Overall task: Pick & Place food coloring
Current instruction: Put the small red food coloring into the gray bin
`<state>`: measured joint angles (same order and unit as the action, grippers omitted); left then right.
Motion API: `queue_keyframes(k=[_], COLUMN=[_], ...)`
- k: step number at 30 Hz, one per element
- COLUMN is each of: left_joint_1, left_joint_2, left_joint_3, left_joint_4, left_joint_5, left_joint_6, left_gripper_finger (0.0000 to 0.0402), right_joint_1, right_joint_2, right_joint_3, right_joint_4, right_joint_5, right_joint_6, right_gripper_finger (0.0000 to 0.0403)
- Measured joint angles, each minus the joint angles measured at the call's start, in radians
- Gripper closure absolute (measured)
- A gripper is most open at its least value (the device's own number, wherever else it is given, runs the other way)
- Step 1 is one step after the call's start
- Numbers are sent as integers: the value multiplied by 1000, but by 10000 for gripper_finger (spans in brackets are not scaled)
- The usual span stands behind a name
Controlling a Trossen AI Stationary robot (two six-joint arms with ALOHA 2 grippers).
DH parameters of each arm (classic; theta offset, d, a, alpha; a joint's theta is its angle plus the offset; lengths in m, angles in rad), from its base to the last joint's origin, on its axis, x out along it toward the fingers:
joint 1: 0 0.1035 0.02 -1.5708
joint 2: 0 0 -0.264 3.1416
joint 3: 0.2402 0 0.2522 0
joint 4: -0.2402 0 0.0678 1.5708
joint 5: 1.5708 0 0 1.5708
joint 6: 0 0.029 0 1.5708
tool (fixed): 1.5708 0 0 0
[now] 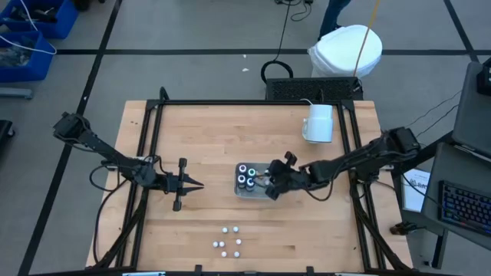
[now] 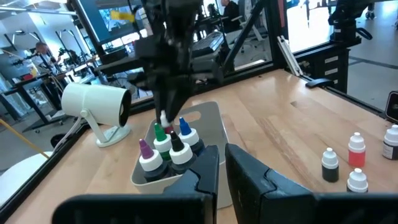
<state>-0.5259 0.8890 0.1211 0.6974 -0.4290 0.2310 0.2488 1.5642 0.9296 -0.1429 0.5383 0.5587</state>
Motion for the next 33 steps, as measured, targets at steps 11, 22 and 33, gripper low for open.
queue_keyframes(k=[11,22,33], left_joint_1=[0,0,0], left_joint_2=[0,0,0], left_joint_3=[0,0,0], left_joint_4=[0,-1,-22], left_joint_5=[0,0,-26], left_joint_6=[1,1,0], left_gripper_finger=[366,366,366], right_joint_1=[-5,1,-3], right_joint_2=[5,82,101], right_joint_3=[-26,-26,-24], right_joint_4=[14,12,19], right_joint_5=[-44,-36,-14], right_joint_6=[9,46,50], right_gripper_finger=[360,359,358])
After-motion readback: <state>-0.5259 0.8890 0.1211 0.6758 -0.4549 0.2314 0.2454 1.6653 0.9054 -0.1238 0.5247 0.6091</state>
